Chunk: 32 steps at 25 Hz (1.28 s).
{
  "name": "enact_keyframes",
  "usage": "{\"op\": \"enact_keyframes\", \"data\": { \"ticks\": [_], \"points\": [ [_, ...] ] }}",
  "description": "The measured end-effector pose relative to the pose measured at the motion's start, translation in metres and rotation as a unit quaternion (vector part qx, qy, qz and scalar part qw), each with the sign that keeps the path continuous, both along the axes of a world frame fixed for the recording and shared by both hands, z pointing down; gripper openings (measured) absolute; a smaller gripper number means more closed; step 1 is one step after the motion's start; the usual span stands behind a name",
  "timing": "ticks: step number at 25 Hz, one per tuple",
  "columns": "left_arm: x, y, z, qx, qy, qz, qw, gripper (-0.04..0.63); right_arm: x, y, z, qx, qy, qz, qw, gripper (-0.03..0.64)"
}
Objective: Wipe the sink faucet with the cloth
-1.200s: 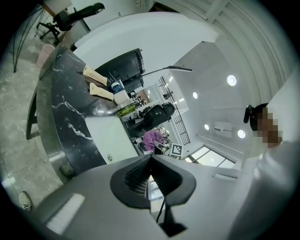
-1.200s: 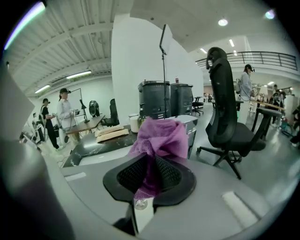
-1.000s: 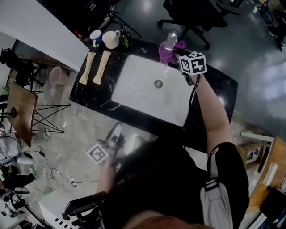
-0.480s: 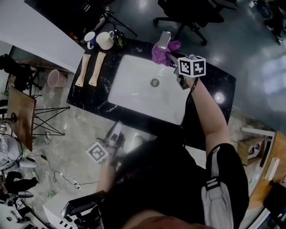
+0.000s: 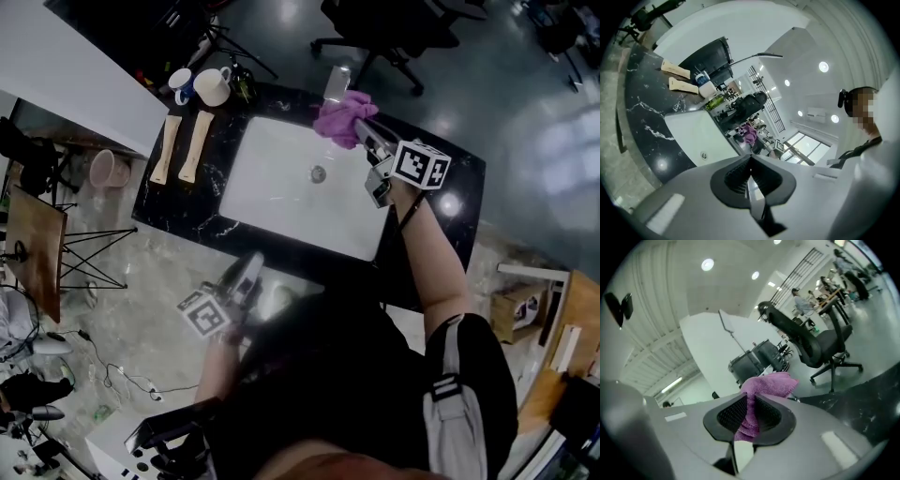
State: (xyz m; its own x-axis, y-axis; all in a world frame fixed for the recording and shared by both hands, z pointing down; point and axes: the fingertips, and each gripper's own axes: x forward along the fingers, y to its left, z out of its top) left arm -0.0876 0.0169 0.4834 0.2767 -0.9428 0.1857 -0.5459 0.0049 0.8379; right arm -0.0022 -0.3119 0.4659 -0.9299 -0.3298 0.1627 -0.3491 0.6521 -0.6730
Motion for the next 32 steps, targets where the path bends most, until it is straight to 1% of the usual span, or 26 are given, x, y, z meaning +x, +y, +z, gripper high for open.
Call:
{"op": "enact_keyframes", "data": {
  "ticks": [2, 4, 6, 9, 13, 16, 20, 22, 24, 26, 28, 30, 32],
  "points": [
    [0.003, 0.001, 0.0, -0.001, -0.002, 0.007, 1.0, 0.0, 0.009, -0.029, -0.013, -0.024, -0.048, 0.053, 0.997, 0.061],
    [0.002, 0.003, 0.002, -0.006, 0.002, 0.003, 1.0, 0.0, 0.008, -0.054, -0.023, -0.028, -0.07, 0.076, 0.994, 0.061],
    [-0.002, 0.006, 0.006, -0.012, 0.006, -0.008, 0.9999, 0.0, -0.004, -0.071, -0.028, -0.025, -0.074, 0.075, 0.994, 0.061],
    [-0.003, 0.01, 0.01, -0.02, 0.008, -0.023, 0.9995, 0.0, -0.024, -0.087, -0.02, -0.028, -0.058, 0.062, 0.996, 0.061],
    [-0.004, 0.015, 0.016, -0.032, 0.015, -0.035, 0.9987, 0.0, -0.033, -0.093, 0.011, -0.059, -0.047, 0.061, 0.995, 0.061],
    [-0.006, 0.02, 0.024, -0.037, 0.021, -0.049, 0.9979, 0.0, -0.033, -0.094, 0.056, -0.096, -0.014, 0.068, 0.993, 0.061],
    [-0.002, 0.019, 0.025, -0.039, 0.025, -0.056, 0.9973, 0.0, -0.034, -0.1, 0.115, -0.139, 0.062, 0.083, 0.985, 0.061],
    [0.0, 0.021, 0.025, -0.043, 0.026, -0.059, 0.997, 0.0, -0.033, -0.1, 0.132, -0.152, 0.091, 0.089, 0.98, 0.061],
    [0.0, 0.023, 0.025, -0.042, 0.024, -0.064, 0.9968, 0.0, -0.032, -0.101, 0.138, -0.156, 0.1, 0.091, 0.978, 0.061],
    [-0.002, 0.025, 0.027, -0.042, 0.023, -0.068, 0.9966, 0.0, -0.033, -0.101, 0.14, -0.164, 0.097, 0.092, 0.977, 0.061],
    [-0.002, 0.026, 0.028, -0.039, 0.025, -0.069, 0.9965, 0.0, -0.034, -0.1, 0.142, -0.18, 0.081, 0.094, 0.976, 0.061],
    [-0.002, 0.025, 0.026, -0.036, 0.026, -0.067, 0.9967, 0.0, -0.033, -0.1, 0.133, -0.19, 0.053, 0.092, 0.976, 0.061],
    [-0.001, 0.025, 0.024, -0.035, 0.026, -0.065, 0.9969, 0.0, -0.033, -0.101, 0.11, -0.185, 0.018, 0.083, 0.979, 0.061]
  ]
}}
